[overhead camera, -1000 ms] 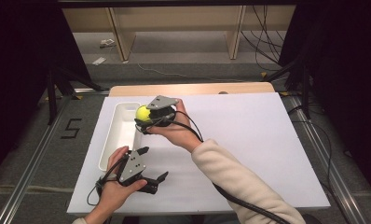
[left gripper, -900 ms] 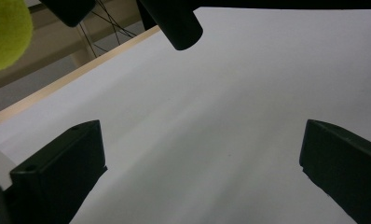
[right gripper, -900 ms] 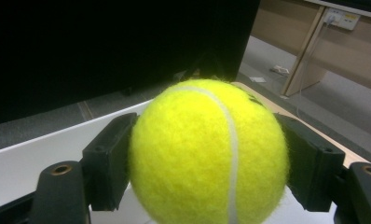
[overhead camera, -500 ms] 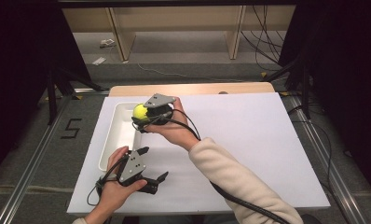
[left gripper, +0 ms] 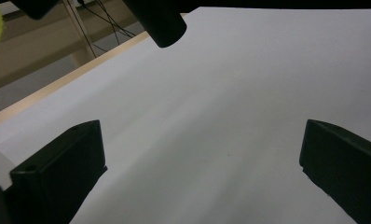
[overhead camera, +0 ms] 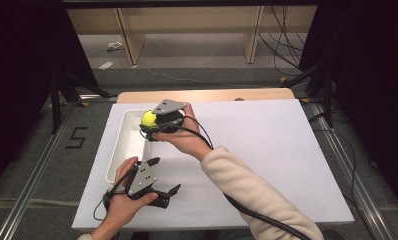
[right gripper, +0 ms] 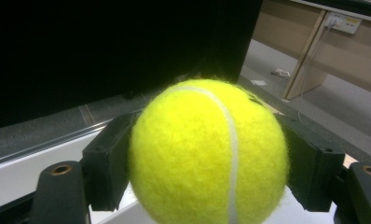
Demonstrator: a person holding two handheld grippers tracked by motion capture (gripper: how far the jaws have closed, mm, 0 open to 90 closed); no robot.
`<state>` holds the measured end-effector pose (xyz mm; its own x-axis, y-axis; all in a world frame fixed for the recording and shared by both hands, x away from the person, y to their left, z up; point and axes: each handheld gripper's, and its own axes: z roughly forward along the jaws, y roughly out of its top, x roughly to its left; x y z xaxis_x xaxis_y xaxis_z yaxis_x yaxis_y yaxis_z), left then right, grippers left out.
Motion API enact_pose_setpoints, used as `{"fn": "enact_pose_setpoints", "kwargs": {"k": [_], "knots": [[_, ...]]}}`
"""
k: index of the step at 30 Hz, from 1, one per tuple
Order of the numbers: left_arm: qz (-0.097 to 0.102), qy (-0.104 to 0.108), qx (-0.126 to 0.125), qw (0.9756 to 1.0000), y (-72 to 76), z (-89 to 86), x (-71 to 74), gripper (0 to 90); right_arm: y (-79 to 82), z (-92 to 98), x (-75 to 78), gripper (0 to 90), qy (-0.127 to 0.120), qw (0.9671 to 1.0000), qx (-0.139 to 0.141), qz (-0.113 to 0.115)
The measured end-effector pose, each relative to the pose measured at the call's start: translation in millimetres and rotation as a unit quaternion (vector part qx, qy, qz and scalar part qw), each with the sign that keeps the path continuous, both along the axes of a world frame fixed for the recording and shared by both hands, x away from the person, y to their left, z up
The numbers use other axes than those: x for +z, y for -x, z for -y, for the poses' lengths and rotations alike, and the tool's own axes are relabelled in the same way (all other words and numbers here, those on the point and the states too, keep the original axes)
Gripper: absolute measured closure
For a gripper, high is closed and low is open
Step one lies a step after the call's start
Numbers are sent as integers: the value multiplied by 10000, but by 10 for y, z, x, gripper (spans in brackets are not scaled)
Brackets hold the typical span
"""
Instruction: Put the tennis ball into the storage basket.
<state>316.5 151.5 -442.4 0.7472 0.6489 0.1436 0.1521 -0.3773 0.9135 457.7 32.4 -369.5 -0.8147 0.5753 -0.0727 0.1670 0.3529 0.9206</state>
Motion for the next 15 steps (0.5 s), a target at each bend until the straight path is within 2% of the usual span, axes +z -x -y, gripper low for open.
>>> {"fn": "enact_pose_setpoints", "kwargs": {"k": [15], "knots": [[-18,29,-9,10000,5,-2,1,0,-33,-70,-4,268,-14,10000,13,-26]]}}
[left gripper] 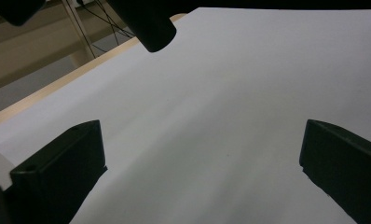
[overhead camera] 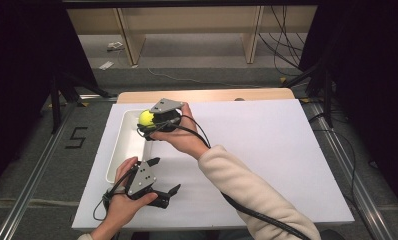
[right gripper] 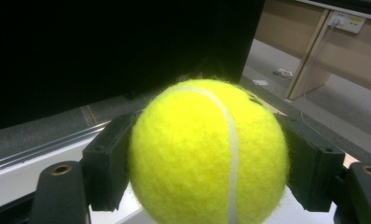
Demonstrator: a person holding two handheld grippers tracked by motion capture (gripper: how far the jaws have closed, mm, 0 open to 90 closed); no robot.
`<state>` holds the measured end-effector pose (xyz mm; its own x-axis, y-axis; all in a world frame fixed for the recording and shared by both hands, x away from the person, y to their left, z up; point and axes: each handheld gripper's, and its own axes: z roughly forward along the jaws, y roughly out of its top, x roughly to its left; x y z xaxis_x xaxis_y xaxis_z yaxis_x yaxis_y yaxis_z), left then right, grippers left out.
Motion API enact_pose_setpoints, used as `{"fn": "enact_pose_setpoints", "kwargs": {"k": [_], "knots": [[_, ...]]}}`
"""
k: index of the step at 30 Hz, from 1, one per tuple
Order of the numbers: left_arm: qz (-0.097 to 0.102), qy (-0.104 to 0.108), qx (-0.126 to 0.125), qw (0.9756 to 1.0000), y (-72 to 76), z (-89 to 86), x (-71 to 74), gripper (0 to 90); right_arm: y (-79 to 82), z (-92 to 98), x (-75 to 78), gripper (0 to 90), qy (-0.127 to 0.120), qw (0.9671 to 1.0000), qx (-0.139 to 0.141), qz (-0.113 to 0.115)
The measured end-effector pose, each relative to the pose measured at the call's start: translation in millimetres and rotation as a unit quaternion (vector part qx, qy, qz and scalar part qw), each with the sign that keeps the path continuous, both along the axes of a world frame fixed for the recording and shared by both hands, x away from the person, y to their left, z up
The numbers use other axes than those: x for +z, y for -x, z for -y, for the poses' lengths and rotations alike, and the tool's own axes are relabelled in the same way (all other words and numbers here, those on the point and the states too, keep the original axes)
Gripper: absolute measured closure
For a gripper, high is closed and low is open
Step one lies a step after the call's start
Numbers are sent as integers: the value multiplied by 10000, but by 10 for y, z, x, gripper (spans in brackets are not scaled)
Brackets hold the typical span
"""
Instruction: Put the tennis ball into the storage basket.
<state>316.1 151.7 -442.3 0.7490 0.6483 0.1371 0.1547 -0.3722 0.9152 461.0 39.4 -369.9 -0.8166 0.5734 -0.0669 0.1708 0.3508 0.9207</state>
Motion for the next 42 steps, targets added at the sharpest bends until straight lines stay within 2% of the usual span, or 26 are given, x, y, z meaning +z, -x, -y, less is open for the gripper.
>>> {"fn": "enact_pose_setpoints", "kwargs": {"k": [42], "knots": [[16,-20,-55,10000,6,10,-1,0,-43,-214,-1,268,0,9999,130,-63]]}}
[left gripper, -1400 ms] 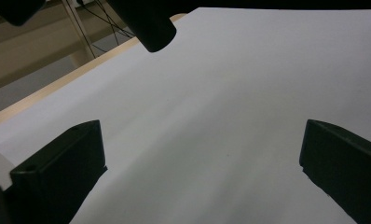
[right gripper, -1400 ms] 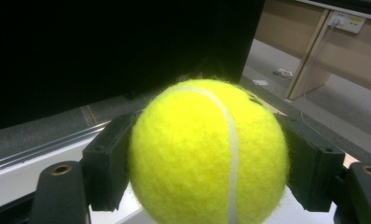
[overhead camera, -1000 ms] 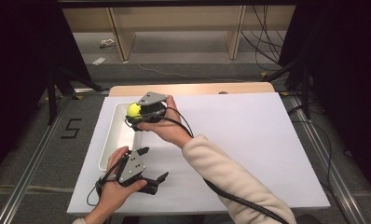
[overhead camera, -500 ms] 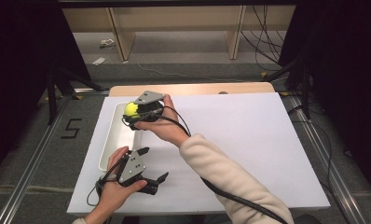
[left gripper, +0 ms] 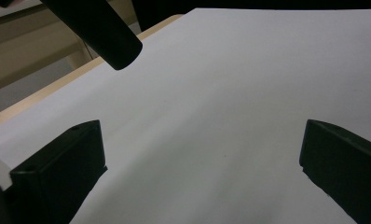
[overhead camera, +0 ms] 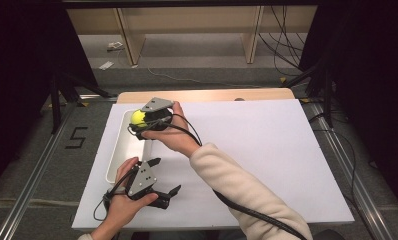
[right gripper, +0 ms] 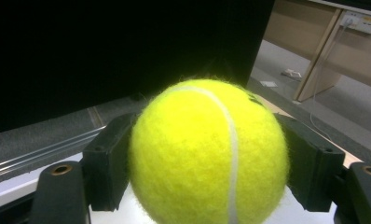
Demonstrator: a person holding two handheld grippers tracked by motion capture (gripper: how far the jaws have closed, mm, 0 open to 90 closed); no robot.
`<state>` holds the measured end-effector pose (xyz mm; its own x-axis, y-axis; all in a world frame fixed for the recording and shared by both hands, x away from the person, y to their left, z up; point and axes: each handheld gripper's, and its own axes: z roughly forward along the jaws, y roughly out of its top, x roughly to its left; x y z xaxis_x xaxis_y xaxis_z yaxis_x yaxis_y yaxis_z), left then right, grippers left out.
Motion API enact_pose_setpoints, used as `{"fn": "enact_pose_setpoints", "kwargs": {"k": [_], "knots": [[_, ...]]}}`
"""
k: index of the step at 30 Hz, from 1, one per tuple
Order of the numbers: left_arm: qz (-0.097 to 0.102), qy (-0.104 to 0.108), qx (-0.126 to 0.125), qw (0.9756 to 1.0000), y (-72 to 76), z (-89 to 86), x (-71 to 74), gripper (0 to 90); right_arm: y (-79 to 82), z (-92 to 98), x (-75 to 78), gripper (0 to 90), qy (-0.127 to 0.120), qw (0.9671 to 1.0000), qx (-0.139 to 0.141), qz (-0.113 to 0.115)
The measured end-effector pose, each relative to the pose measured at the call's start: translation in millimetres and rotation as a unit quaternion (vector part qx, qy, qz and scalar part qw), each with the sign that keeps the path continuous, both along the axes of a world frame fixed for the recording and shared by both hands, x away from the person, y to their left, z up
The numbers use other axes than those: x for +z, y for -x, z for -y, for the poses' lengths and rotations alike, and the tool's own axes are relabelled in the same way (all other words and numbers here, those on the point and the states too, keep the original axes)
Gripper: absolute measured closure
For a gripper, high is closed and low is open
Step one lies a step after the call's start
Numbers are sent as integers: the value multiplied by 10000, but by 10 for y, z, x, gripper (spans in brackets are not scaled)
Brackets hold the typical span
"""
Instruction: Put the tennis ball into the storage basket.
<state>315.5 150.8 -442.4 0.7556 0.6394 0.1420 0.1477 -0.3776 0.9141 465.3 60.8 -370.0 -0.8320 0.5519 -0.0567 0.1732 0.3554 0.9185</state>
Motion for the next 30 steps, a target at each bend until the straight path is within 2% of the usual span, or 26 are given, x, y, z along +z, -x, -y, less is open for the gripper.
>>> {"fn": "enact_pose_setpoints", "kwargs": {"k": [30], "knots": [[6,7,-23,10000,6,5,2,0,-2,-162,-57,268,75,9998,154,-83]]}}
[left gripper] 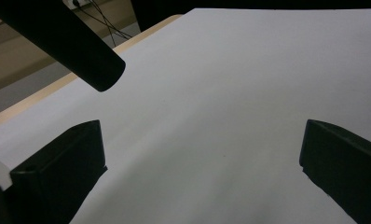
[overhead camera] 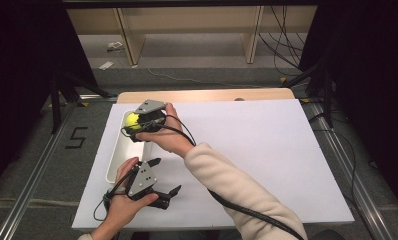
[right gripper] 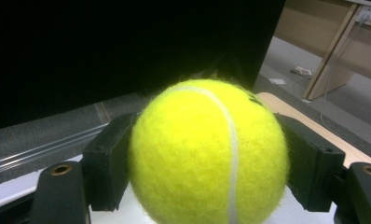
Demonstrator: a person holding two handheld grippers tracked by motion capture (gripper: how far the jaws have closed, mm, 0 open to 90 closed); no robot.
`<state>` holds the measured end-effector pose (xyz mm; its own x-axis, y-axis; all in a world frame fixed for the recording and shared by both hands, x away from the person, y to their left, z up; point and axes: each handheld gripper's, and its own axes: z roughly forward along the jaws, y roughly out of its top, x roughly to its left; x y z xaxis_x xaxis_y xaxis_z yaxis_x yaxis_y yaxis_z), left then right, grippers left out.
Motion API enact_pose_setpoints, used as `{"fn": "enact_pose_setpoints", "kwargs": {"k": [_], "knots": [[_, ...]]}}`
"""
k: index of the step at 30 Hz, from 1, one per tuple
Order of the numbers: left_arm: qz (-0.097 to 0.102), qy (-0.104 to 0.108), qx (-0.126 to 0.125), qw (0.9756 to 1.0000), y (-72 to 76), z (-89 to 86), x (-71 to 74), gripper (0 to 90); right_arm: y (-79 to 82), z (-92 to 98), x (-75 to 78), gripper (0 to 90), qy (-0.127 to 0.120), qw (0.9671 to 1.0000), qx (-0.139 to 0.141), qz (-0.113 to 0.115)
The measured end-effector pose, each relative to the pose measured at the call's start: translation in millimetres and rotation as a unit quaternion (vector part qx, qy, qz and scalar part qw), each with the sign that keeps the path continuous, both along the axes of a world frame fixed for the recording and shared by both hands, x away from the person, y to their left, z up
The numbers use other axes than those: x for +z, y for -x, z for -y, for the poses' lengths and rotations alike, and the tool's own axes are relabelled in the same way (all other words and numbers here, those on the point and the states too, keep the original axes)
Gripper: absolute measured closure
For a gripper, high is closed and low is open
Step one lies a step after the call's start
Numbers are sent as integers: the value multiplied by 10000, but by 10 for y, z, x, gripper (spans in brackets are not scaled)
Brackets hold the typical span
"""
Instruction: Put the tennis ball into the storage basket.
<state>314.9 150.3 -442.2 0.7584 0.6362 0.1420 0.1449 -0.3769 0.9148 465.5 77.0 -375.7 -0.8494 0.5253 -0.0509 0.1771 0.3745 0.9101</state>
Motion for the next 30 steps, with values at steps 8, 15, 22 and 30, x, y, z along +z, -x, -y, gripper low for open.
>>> {"fn": "enact_pose_setpoints", "kwargs": {"k": [8,15,22,30], "knots": [[4,-1,1,10000,0,0,0,0,-12,-30,-33,268,36,10000,34,-30],[4,-1,-6,10000,0,-1,1,0,-20,-77,-95,268,79,9999,76,-88],[5,1,-6,10000,2,-3,2,0,-22,-104,-114,268,101,9998,100,-106],[2,-6,-21,10000,0,1,-1,0,-25,-131,-141,268,157,9997,142,-135]]}}
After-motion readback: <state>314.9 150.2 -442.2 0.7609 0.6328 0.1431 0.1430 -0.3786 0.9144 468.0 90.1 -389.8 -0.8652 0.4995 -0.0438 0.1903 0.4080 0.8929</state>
